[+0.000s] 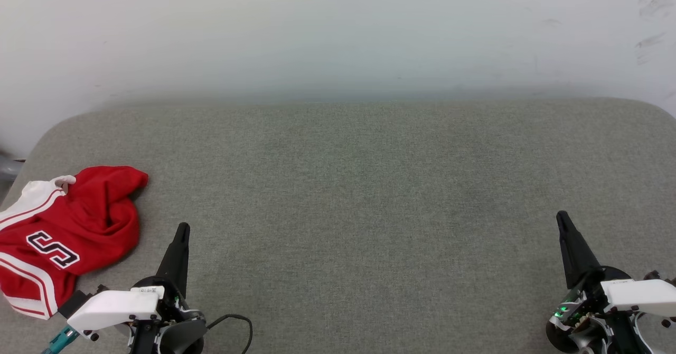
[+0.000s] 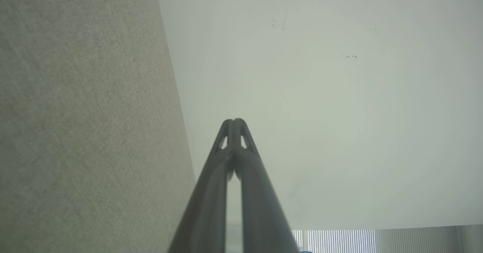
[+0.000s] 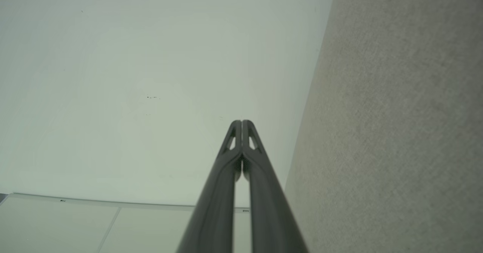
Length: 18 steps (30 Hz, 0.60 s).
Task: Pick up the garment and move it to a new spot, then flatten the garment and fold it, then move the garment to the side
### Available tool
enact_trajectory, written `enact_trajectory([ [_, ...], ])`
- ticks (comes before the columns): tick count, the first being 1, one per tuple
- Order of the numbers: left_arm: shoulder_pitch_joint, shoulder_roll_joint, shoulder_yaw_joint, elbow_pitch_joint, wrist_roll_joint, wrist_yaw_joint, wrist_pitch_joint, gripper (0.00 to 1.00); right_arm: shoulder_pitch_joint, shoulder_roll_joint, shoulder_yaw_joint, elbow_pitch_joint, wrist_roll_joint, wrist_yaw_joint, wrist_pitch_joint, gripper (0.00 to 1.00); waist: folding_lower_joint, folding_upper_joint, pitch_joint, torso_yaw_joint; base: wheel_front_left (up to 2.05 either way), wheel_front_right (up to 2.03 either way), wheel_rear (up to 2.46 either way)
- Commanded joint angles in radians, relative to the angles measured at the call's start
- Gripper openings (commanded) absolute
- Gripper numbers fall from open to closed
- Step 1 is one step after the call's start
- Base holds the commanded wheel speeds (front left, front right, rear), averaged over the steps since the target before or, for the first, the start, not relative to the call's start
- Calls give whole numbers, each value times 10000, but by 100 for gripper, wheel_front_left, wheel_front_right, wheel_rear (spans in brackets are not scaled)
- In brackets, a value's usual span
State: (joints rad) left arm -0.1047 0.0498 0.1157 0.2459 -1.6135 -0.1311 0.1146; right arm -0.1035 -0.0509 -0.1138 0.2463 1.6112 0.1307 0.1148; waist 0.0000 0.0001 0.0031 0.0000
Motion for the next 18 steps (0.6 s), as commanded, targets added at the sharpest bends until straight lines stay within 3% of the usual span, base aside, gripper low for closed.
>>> enact_trajectory([
  [1, -77, -20, 15, -3, 13, -33, 13, 0, -111, 28, 2, 4, 36, 0, -7, 0, 0, -1, 0, 0, 0, 0, 0],
  [18, -77, -20, 14, -3, 13, -33, 13, 0, -112, 28, 2, 4, 36, 0, -7, 0, 0, -1, 0, 0, 0, 0, 0],
])
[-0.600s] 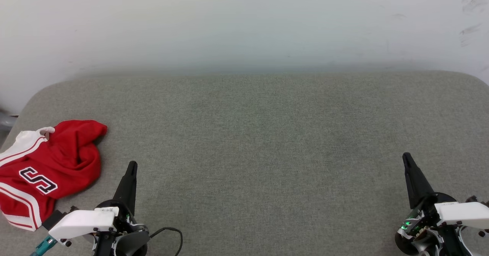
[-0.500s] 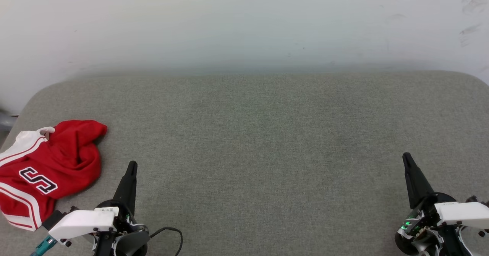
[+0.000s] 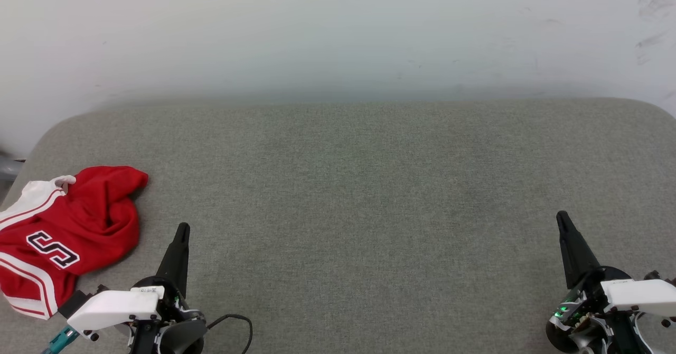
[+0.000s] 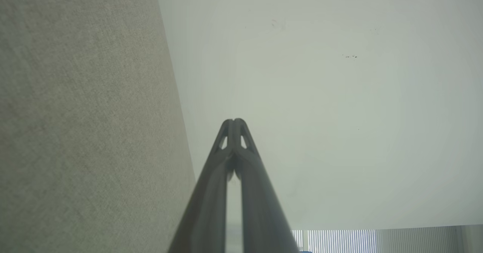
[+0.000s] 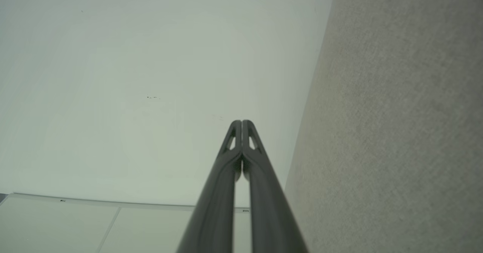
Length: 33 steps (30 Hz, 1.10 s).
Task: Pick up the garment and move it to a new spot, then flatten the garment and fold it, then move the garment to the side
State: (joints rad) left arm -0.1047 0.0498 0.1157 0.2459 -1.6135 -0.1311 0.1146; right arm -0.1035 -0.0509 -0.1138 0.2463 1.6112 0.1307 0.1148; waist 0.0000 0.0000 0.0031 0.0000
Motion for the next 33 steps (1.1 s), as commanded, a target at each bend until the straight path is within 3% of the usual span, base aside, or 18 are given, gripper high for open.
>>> enact_trajectory([
  [1, -77, -20, 14, -3, 13, -33, 13, 0, -112, 28, 2, 4, 36, 0, -7, 0, 0, 0, 0, 0, 0, 0, 0],
  [12, -77, -20, 14, -3, 13, -33, 13, 0, -112, 28, 2, 4, 36, 0, -8, 0, 0, 0, 0, 0, 0, 0, 0],
  [13, 0, 0, 0, 0, 0, 0, 0, 100, 0, 0, 0, 0, 0, 0, 0, 100, 0, 0, 0, 0, 0, 0, 0],
  [33, 248, -2, -959, -789, 382, 5, -869, 100, 476, -99, 571, -806, -553, 0, -837, 100, 1, 0, -14, 45, 0, 0, 0],
])
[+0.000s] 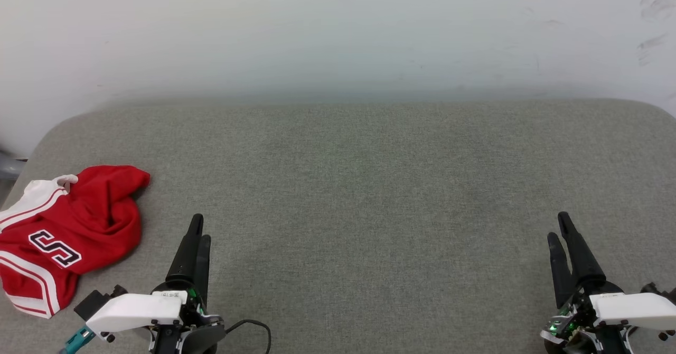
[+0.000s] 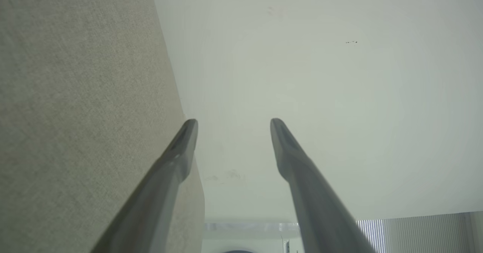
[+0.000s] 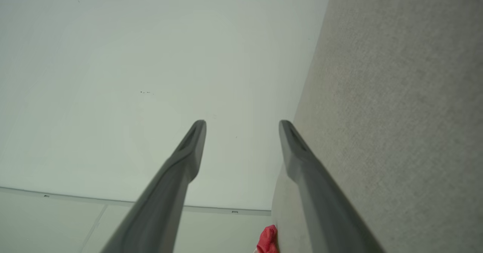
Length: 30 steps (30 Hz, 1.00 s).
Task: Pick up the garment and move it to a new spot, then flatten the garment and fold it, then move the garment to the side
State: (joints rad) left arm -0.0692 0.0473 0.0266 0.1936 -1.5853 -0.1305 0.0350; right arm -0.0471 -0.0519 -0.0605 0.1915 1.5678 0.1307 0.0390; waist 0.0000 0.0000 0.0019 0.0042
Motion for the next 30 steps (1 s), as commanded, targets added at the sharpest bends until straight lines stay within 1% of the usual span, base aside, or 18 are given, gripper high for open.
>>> enact_trajectory([
  [1, -94, 23, -71, -345, 193, -1, -118, 100, -78, -107, 58, -293, -218, 0, -131, 100, 0, 0, -5, 7, 0, 0, 0],
  [4, -55, 23, -49, -574, 664, -1, -246, 100, -58, -182, 88, -364, -750, 0, -274, 100, 0, 0, -14, 21, 0, 0, 0],
  [7, -1, 22, 29, -732, 1497, -1, -371, 100, -52, -189, 54, -451, -1505, 0, -405, 100, 0, 0, -28, 37, 0, 0, 0],
  [12, 65, 22, 129, -1006, 2825, -1, -574, 100, -43, -131, -31, -765, -3195, 0, -606, 100, 0, 0, -54, 55, 0, 0, 0],
  [21, 156, 25, -23, -1167, 5336, -1, -904, 100, 47, -55, 58, -1275, -6208, 0, -828, 100, 0, 0, -99, 79, 0, 0, 0],
  [22, 156, 25, -23, -1167, 5336, -1, -904, 100, 47, -55, 58, -1275, -6208, 0, -828, 100, 0, 0, -99, 79, 0, 0, 0],
  [28, 162, 34, -173, -1165, 6902, -1, -1117, 100, 127, -73, 184, -1565, -7752, 0, -758, 100, 0, 0, -122, 89, 0, 0, 0],
  [30, 169, 118, -229, -1131, 7504, 10, -1178, 100, 156, -103, 204, -1639, -8248, 0, -723, 100, 0, 0, -129, 94, 0, 0, 0],
])
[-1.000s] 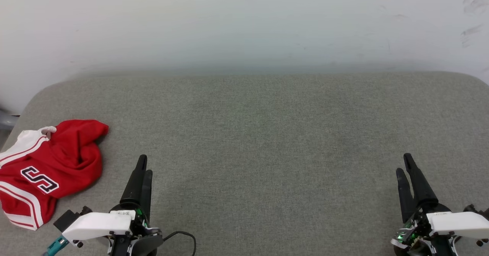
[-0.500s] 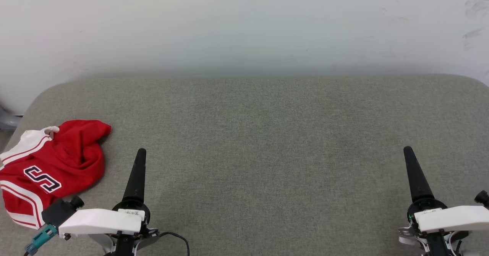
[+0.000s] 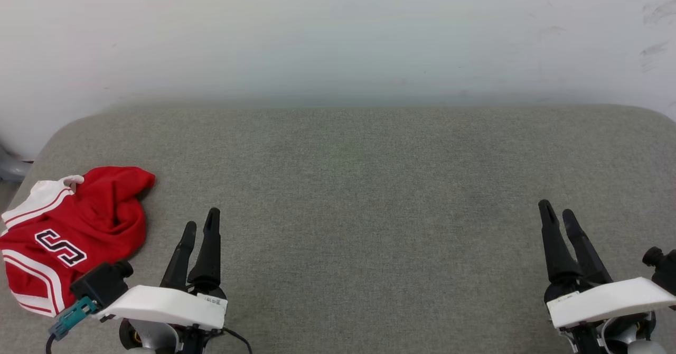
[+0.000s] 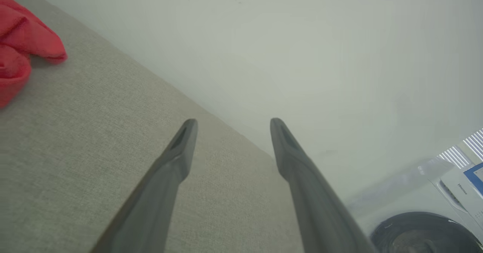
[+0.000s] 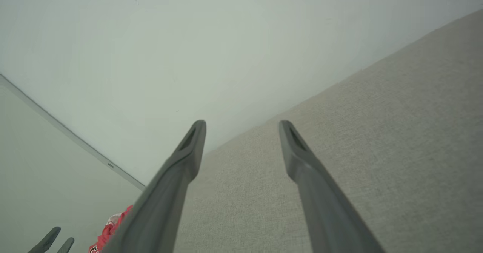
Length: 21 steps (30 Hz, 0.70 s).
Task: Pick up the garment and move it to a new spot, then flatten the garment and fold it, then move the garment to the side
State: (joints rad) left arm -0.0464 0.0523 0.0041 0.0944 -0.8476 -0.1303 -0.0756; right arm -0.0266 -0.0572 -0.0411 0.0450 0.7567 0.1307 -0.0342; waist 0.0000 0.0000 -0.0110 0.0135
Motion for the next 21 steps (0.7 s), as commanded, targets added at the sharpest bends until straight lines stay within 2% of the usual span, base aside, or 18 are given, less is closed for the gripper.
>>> enact_trajectory([
  [1, -66, 93, -38, -141, 393, 29, -108, 100, -47, -70, 37, -220, -370, 0, 3, 100, 0, 0, -3, 3, 0, 0, 0],
  [10, -87, 385, -300, -95, 2318, 447, -382, 100, 42, -168, 72, -417, -2200, 0, -15, 100, 0, 0, -4, 10, 0, 0, 0],
  [21, 21, 712, -602, -20, 3650, 900, -695, 100, 158, -100, -88, -477, -3871, 0, -148, 100, 0, 0, -24, 24, 0, 0, 0],
])
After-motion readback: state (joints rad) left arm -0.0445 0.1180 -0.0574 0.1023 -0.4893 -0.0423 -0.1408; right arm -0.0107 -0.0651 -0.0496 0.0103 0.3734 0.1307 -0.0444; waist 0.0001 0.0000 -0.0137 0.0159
